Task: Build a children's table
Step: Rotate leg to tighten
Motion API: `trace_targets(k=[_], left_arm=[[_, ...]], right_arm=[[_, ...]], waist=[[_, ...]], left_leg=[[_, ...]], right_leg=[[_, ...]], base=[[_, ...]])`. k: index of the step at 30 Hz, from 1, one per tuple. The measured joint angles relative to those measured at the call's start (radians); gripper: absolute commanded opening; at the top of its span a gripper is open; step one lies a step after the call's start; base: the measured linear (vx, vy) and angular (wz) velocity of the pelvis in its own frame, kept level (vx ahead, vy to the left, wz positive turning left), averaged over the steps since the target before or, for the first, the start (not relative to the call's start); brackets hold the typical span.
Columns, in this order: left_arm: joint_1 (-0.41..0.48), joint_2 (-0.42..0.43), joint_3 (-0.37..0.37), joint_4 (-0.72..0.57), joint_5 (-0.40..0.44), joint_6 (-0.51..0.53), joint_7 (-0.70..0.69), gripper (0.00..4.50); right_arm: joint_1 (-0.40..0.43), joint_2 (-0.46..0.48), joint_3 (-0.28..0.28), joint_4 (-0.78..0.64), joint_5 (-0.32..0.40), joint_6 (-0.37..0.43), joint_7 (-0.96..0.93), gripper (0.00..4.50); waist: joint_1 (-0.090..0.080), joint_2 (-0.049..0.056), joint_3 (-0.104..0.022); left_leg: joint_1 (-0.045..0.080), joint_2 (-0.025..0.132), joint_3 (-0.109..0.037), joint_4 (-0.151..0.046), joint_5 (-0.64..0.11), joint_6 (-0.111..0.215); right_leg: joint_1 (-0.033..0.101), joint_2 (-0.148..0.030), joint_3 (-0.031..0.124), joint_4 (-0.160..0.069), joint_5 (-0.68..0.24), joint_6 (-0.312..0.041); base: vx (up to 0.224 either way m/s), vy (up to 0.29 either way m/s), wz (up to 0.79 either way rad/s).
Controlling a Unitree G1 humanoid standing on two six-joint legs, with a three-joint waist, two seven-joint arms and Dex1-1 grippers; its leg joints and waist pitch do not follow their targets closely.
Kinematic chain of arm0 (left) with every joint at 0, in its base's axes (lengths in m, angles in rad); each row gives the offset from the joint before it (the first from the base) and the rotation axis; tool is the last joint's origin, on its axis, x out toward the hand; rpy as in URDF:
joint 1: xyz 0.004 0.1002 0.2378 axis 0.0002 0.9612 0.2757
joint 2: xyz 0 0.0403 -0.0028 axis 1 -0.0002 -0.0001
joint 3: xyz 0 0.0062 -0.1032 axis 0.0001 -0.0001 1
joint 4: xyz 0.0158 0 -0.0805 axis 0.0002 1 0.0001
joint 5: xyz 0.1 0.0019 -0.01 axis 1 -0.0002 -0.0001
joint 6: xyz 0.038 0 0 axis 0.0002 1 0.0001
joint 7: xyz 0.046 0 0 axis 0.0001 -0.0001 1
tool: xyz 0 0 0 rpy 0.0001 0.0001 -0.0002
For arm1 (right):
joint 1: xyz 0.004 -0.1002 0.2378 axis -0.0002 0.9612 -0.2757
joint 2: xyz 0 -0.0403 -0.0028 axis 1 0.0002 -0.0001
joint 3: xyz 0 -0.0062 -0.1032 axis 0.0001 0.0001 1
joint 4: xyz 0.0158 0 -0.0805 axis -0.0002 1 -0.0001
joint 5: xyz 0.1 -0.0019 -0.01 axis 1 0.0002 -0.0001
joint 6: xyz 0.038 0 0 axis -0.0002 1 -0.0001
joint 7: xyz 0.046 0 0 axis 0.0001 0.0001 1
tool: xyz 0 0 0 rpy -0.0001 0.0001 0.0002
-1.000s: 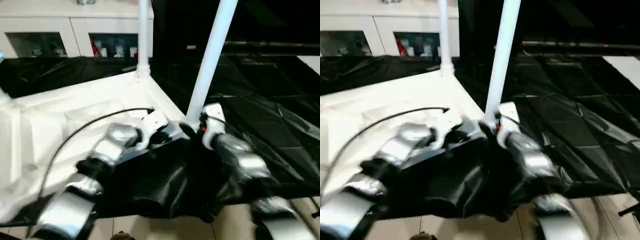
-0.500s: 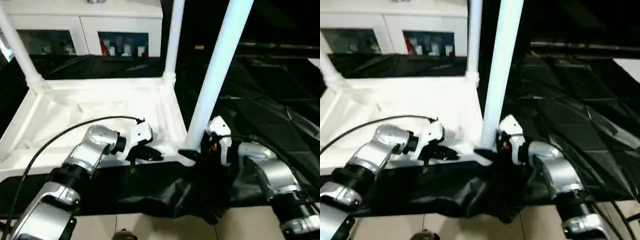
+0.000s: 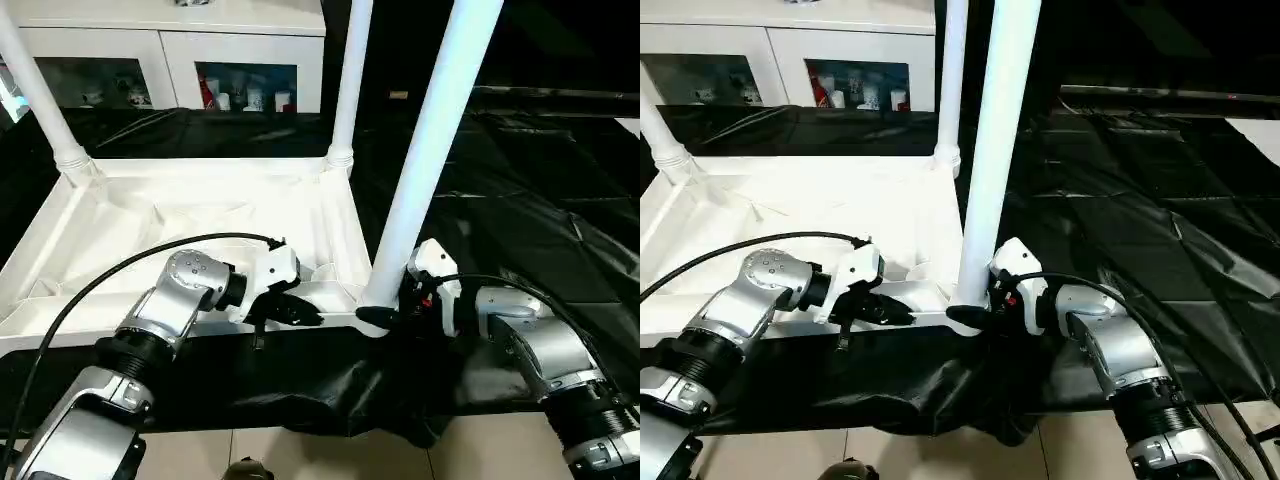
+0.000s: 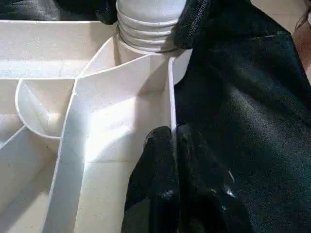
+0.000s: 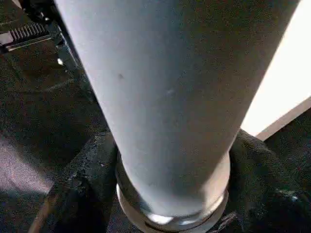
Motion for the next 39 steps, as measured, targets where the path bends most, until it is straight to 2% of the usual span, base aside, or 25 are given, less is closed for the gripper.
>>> trace_targets(k=[4, 9, 14, 17, 22, 23, 25, 27, 28, 29, 30, 34, 39], left_arm=[[-0.006, -0.021, 0.009, 0.017, 0.026, 0.000, 0.092, 0.00], [-0.045, -0.078, 0.019, 0.077, 0.056, 0.027, 0.217, 0.00], [-0.114, -0.220, 0.038, 0.167, 0.093, 0.117, 0.452, 0.00], [-0.126, -0.279, 0.043, 0.175, 0.107, 0.158, 0.542, 0.00], [-0.127, -0.289, 0.045, 0.176, 0.115, 0.167, 0.561, 0.00], [-0.128, -0.287, 0.046, 0.178, 0.115, 0.163, 0.560, 0.00], [-0.130, -0.282, 0.046, 0.185, 0.115, 0.151, 0.559, 0.00], [-0.136, -0.274, 0.046, 0.196, 0.115, 0.143, 0.551, 0.00], [-0.137, -0.268, 0.045, 0.196, 0.115, 0.141, 0.544, 0.00], [-0.137, -0.256, 0.045, 0.196, 0.115, 0.130, 0.527, 0.00], [-0.137, -0.245, 0.045, 0.195, 0.114, 0.124, 0.510, 0.00], [-0.121, -0.191, 0.044, 0.175, 0.103, 0.081, 0.410, 0.00], [-0.084, -0.106, 0.041, 0.131, 0.062, 0.030, 0.237, 0.00]], right_arm=[[-0.004, 0.055, -0.034, 0.042, -0.017, -0.004, -0.107, 2.72], [-0.032, 0.162, -0.102, 0.112, -0.029, 0.001, -0.315, 2.72], [-0.141, 0.315, -0.228, 0.271, -0.035, 0.002, -0.687, 2.72], [-0.193, 0.348, -0.265, 0.343, -0.036, -0.013, -0.810, 2.72], [-0.210, 0.358, -0.267, 0.381, -0.055, -0.047, -0.827, 2.72], [-0.211, 0.359, -0.267, 0.384, -0.059, -0.050, -0.826, 3.07], [-0.215, 0.360, -0.267, 0.392, -0.062, -0.056, -0.822, 3.42], [-0.230, 0.363, -0.268, 0.414, -0.062, -0.065, -0.807, 3.44], [-0.231, 0.365, -0.266, 0.415, -0.062, -0.070, -0.798, 3.69], [-0.230, 0.358, -0.259, 0.415, -0.063, -0.077, -0.772, 3.69], [-0.225, 0.346, -0.245, 0.412, -0.063, -0.082, -0.743, 3.82], [-0.161, 0.271, -0.184, 0.323, -0.062, -0.078, -0.575, 3.82], [-0.047, 0.105, -0.076, 0.136, -0.062, -0.070, -0.297, 3.82]], waist=[[-0.002, -0.001, -0.001], [-0.017, -0.003, -0.002], [-0.028, -0.006, -0.003], [-0.030, -0.009, -0.005], [-0.033, -0.009, -0.005], [-0.034, -0.009, -0.005], [-0.036, -0.009, -0.005], [-0.040, -0.009, -0.005], [-0.041, -0.008, -0.005], [-0.043, -0.007, -0.004], [-0.044, -0.007, -0.004], [-0.042, -0.006, -0.003], [-0.034, -0.005, -0.003]], left_leg=[[0.000, 0.000, 0.000, 0.001, 0.000, 0.000], [0.002, 0.000, 0.000, 0.001, 0.000, 0.000], [0.003, -0.001, 0.000, 0.001, 0.001, -0.001], [0.004, -0.001, 0.000, 0.001, 0.001, -0.001], [0.004, -0.001, 0.000, 0.000, 0.001, -0.001], [0.004, -0.001, 0.000, 0.000, 0.001, -0.001], [0.004, -0.001, 0.000, 0.000, 0.001, -0.001], [0.004, -0.001, 0.000, -0.001, 0.001, -0.001], [0.004, -0.001, 0.000, -0.002, 0.001, -0.001], [0.004, -0.001, 0.000, -0.003, 0.000, -0.001], [0.004, -0.001, 0.000, -0.003, 0.001, -0.001], [0.003, -0.001, 0.000, -0.005, 0.001, -0.001], [0.000, -0.001, 0.000, -0.003, 0.000, 0.000]], right_leg=[[0.000, 0.000, 0.000, 0.001, 0.000, 0.000], [0.001, 0.000, 0.001, 0.002, 0.001, 0.000], [0.002, 0.000, 0.002, 0.001, 0.002, 0.000], [0.002, 0.000, 0.002, 0.001, 0.002, 0.000], [0.002, 0.000, 0.002, 0.000, 0.002, 0.001], [0.002, 0.000, 0.002, 0.000, 0.002, 0.001], [0.002, 0.000, 0.002, 0.000, 0.002, 0.001], [0.002, 0.000, 0.002, 0.000, 0.002, 0.001], [0.002, 0.000, 0.002, 0.000, 0.002, 0.001], [0.002, 0.000, 0.002, 0.000, 0.002, 0.001], [0.001, 0.000, 0.002, 0.000, 0.002, 0.001], [0.000, 0.000, 0.001, -0.001, 0.002, 0.002], [0.000, 0.000, 0.000, -0.004, 0.000, 0.001]], base=[[0.000, 0.000, 0.00], [0.000, 0.000, 0.00], [0.000, 0.000, 0.00], [0.000, 0.000, 0.00], [0.000, 0.000, 0.00], [0.000, 0.000, 0.00], [0.000, 0.000, 0.00], [0.000, 0.000, 0.00], [0.000, 0.000, 0.00], [0.000, 0.000, 0.00], [0.000, 0.000, 0.00], [0.000, 0.000, 0.00], [0.000, 0.000, 0.00]])
